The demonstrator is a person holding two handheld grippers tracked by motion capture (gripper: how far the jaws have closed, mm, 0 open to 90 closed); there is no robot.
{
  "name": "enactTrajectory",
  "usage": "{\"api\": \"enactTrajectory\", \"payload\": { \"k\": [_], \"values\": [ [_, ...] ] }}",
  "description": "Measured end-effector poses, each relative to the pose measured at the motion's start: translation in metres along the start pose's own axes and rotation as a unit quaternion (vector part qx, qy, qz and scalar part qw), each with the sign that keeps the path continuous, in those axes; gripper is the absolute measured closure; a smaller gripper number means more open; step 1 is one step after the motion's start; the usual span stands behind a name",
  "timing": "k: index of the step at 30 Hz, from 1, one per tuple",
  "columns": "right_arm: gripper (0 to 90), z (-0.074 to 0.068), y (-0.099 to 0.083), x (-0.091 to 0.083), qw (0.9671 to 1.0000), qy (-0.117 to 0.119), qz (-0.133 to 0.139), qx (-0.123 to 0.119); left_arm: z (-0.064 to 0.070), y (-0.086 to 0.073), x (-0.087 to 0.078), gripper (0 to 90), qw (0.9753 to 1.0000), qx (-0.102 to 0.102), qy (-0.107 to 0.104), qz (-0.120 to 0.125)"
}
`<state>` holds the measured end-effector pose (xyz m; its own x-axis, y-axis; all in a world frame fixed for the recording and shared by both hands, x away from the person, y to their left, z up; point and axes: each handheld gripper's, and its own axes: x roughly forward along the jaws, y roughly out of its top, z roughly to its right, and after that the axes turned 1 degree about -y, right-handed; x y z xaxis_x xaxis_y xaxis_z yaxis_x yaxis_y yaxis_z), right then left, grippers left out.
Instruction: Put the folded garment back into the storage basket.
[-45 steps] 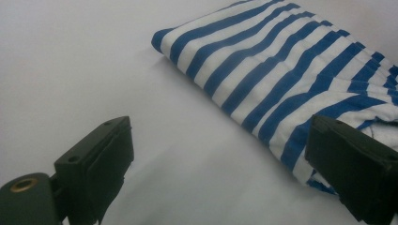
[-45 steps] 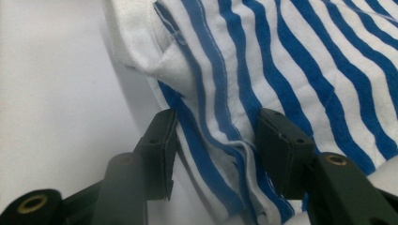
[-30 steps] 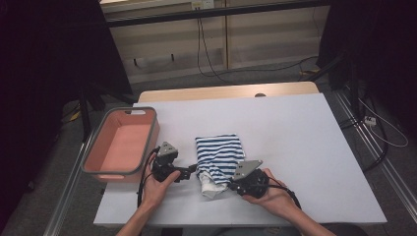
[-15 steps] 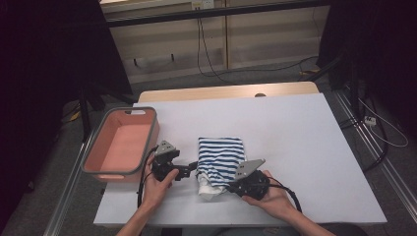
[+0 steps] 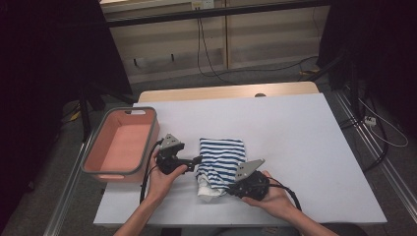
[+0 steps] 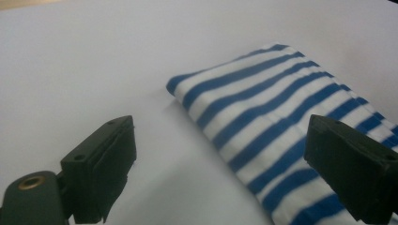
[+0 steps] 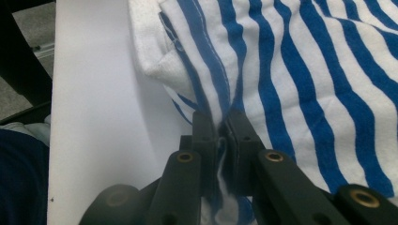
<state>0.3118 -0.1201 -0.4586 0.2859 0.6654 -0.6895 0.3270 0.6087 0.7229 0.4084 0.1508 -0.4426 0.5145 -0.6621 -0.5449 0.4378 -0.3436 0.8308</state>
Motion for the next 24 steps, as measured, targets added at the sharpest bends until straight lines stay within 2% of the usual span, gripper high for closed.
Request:
{"api": "enactTrajectory", "payload": {
  "k": [1, 4, 5, 7, 11, 13, 18, 24],
  "values": [
    [83.9, 0.000, 0.000, 0.000, 1.0000, 0.000, -0.001, -0.003, -0.002, 0.006, 0.004, 10.2, 1.0000, 0.001, 0.007, -0.005],
    [83.9, -0.001, 0.000, 0.000, 1.0000, -0.002, -0.001, -0.003, -0.005, 0.014, 0.008, 10.2, 1.0000, -0.001, 0.006, 0.001],
    [83.8, 0.000, 0.000, 0.000, 1.0000, 0.001, 0.000, -0.002, -0.008, 0.021, 0.013, 13.3, 0.9999, 0.005, 0.012, -0.007],
    [83.8, 0.000, 0.000, 0.000, 1.0000, 0.001, 0.000, -0.001, -0.010, 0.025, 0.016, 18.6, 0.9999, 0.006, 0.011, -0.008],
    [83.7, 0.000, -0.001, 0.000, 1.0000, 0.000, 0.001, 0.001, -0.018, 0.036, 0.033, 26.5, 0.9993, 0.004, 0.019, -0.031],
    [83.7, 0.000, -0.001, 0.000, 1.0000, 0.000, 0.001, 0.001, -0.020, 0.036, 0.038, 28.4, 0.9992, -0.006, 0.016, -0.035],
    [83.7, 0.000, 0.000, 0.000, 1.0000, 0.000, 0.001, 0.000, -0.025, 0.030, 0.044, 37.1, 0.9987, -0.012, -0.001, -0.050],
    [83.7, 0.000, 0.000, 0.000, 1.0000, -0.001, 0.000, -0.002, -0.025, 0.028, 0.048, 54.8, 0.9988, -0.009, -0.009, -0.048]
  ]
}}
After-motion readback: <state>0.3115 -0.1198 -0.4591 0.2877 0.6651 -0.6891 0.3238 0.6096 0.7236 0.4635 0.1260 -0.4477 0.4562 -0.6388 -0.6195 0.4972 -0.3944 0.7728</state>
